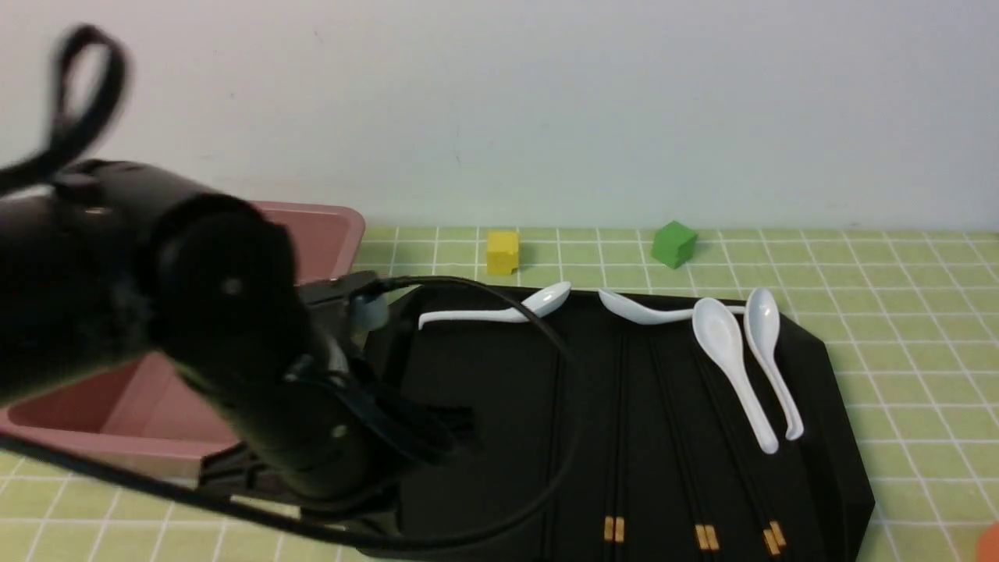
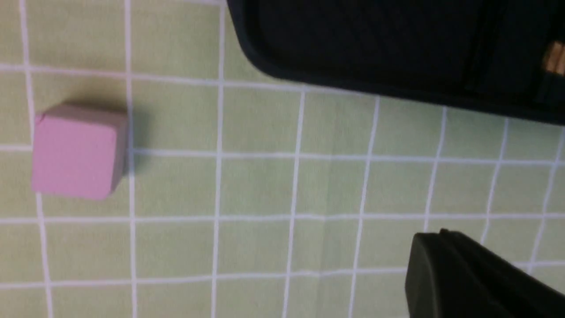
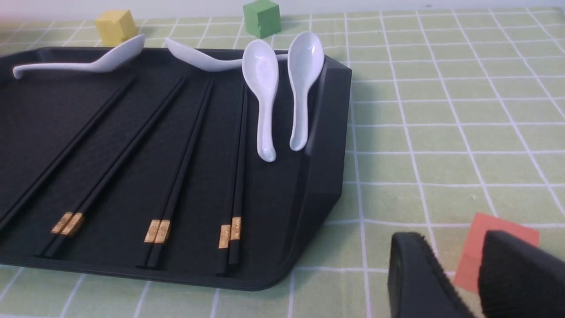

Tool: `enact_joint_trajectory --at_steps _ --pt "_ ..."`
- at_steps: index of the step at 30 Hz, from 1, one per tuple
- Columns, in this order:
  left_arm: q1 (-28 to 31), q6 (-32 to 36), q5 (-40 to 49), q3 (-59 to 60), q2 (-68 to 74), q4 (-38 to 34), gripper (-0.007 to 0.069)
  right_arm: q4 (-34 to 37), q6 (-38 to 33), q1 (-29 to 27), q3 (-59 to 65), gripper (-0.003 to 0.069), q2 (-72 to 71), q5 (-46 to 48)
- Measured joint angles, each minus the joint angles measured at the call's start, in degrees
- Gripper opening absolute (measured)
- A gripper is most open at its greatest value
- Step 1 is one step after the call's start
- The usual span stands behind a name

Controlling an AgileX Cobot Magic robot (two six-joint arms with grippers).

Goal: On green tablecloth take chopsticks from black tray and put them in box.
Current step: 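Reach over to the black tray and grasp a pair of chopsticks with the left gripper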

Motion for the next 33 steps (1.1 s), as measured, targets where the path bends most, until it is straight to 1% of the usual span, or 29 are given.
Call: enact_joint_trajectory --at_steps 2,4,6,9,12,14,19,28,30,32,33 --pt "-2.53 -2.17 0.09 -3.78 4.46 3.78 0.0059 0.0 0.0 0.0 0.0 0.024 0.0 0.0" --pt "-4.21 -3.07 0.12 -8.26 9.93 5.95 0.0113 0.0 0.0 0.0 0.0 0.024 0.0 0.0" --pt "-5.0 -3.17 0.0 -12.91 15.51 6.5 0.0179 0.0 0.0 0.0 0.0 0.024 0.0 0.0" --pt "-5.07 -2.43 0.07 -18.92 21.45 6.61 0.0255 0.0 0.0 0.0 0.0 0.024 0.0 0.0" --pt "-5.07 -0.71 0.61 -24.48 26.83 6.81 0.0314 0.0 0.0 0.0 0.0 0.024 0.0 0.0" --pt "-5.07 0.07 1.04 -27.61 29.92 6.81 0.0335 0.0 0.0 0.0 0.0 0.024 0.0 0.0" --pt "-5.07 0.52 0.98 -32.44 35.37 6.86 0.0345 0.0 0.0 0.0 0.0 0.024 0.0 0.0" --pt "-5.07 0.54 0.51 -33.87 40.98 7.07 0.0341 0.0 0.0 0.0 0.0 0.024 0.0 0.0" --pt "-5.07 0.54 0.63 -34.15 41.22 7.07 0.0319 0.0 0.0 0.0 0.0 0.024 0.0 0.0" --pt "-5.07 0.54 0.63 -34.25 41.33 6.95 0.0258 0.0 0.0 0.0 0.0 0.024 0.0 0.0" --pt "-5.07 0.54 0.43 -34.28 41.33 6.71 0.0213 0.0 0.0 0.0 0.0 0.024 0.0 0.0"
